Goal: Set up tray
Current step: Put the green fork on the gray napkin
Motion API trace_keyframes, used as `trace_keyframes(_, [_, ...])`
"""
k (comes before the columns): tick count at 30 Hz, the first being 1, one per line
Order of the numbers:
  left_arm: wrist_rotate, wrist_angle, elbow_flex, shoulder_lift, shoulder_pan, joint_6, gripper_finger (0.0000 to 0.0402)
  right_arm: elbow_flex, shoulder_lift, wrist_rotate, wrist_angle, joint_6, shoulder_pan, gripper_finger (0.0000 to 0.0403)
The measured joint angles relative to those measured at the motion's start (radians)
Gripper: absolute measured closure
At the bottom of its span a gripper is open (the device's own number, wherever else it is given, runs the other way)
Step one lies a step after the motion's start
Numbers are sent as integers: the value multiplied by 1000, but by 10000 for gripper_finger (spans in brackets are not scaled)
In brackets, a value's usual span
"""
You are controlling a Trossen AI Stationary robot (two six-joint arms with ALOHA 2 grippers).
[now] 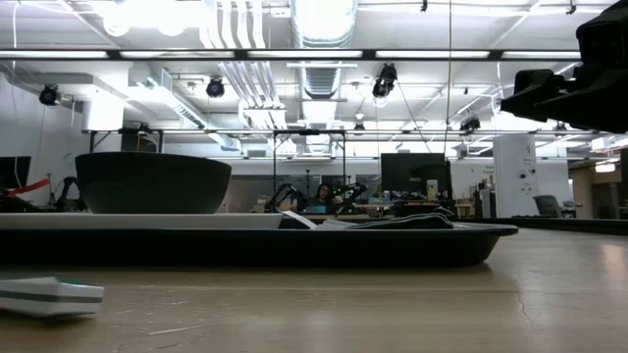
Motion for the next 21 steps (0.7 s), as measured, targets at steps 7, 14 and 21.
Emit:
trace_keyframes(7, [-11,-3,0,-13,38,19,397,0,0,0,0,1,0,179])
trace_keyframes(14, [-72,-1,15,-65,104,10,397,0,0,-8,10,28,1,179])
trace_keyframes(21, [-94,-77,123,-85,167,122,397,0,1,-33,107,289,1,179])
